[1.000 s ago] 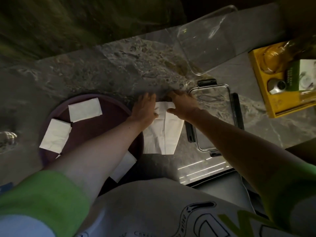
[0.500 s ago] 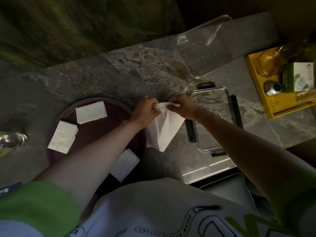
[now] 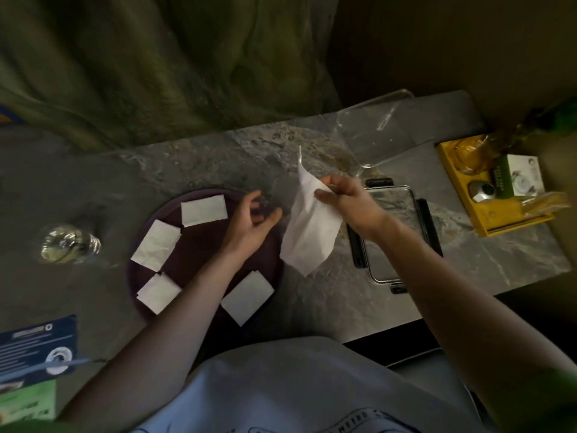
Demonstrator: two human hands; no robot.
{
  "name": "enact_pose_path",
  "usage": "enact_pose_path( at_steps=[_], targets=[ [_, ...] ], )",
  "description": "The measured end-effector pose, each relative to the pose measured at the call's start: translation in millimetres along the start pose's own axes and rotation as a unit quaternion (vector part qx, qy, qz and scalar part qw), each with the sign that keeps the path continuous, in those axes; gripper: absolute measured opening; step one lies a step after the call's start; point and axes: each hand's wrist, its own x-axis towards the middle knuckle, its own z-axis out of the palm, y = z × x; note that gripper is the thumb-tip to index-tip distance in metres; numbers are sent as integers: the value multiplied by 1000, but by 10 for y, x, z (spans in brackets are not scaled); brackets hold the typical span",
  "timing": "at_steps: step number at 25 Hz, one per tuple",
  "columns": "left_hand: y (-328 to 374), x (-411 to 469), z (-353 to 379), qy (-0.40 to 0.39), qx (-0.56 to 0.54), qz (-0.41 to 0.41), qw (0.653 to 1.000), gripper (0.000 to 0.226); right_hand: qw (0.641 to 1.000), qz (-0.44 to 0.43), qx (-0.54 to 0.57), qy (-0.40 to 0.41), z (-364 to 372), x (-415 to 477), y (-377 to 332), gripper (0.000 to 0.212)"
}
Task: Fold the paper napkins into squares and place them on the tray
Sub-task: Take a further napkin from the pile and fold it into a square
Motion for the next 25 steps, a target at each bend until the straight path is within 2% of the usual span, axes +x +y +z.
enact_pose_path(
  at_steps=[4, 6, 8, 14, 19, 25],
  targets=[
    [-166, -360, -379, -37, -125, -129, 983, 68, 996, -8, 85, 0, 385, -214, -178, 3],
    [-216, -467, -553, -74, -189, -177, 963, 71, 995, -15, 103, -8, 566, -310, -261, 4],
    [-223, -566, -711, -95, -245, -191, 946, 67, 992, -24, 119, -24, 745, -412, -340, 10],
    [-401, -827, -1187, -101, -295, -144, 939, 46, 988, -39, 142, -54, 1225, -631, -504, 12],
    [-514, -997, -1442, 20, -381, -97, 919, 15, 982, -46, 164, -81, 1482, -774, -554, 12],
    [-562, -1244, -1750, 97, -337, 25, 936, 27, 977, -46, 191, -81, 1649, -910, -538, 15]
  ],
)
